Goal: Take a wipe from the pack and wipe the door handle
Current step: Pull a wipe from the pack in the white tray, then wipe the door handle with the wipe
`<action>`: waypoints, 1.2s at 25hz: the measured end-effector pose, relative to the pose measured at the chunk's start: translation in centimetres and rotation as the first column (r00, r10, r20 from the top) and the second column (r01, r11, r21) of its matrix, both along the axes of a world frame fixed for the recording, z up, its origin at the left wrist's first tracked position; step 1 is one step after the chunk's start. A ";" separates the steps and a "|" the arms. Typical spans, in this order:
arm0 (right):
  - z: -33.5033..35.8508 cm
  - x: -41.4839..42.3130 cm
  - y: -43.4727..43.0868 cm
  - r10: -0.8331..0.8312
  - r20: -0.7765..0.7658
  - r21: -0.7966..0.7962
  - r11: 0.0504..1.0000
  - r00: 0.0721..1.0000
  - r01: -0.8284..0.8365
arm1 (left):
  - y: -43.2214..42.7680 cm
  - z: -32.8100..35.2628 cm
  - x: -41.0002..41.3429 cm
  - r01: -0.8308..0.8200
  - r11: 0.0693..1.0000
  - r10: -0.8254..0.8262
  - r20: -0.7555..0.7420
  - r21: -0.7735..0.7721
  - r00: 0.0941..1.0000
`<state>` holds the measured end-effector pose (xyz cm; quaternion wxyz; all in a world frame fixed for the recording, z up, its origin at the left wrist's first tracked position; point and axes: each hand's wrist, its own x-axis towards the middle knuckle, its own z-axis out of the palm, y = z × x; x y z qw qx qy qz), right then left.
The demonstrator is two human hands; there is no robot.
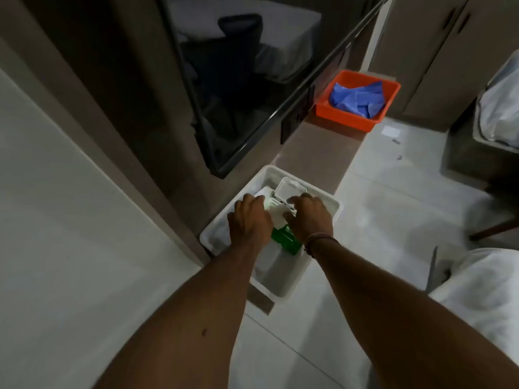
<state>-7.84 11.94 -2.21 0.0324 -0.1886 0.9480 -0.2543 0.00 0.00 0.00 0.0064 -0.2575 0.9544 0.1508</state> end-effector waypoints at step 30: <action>15.3 76.4 -1.7 0.449 0.759 -0.607 0.750 0.472 0.262 | 2.5 15.8 81.1 -0.202 0.204 0.878 -0.088 0.958 0.470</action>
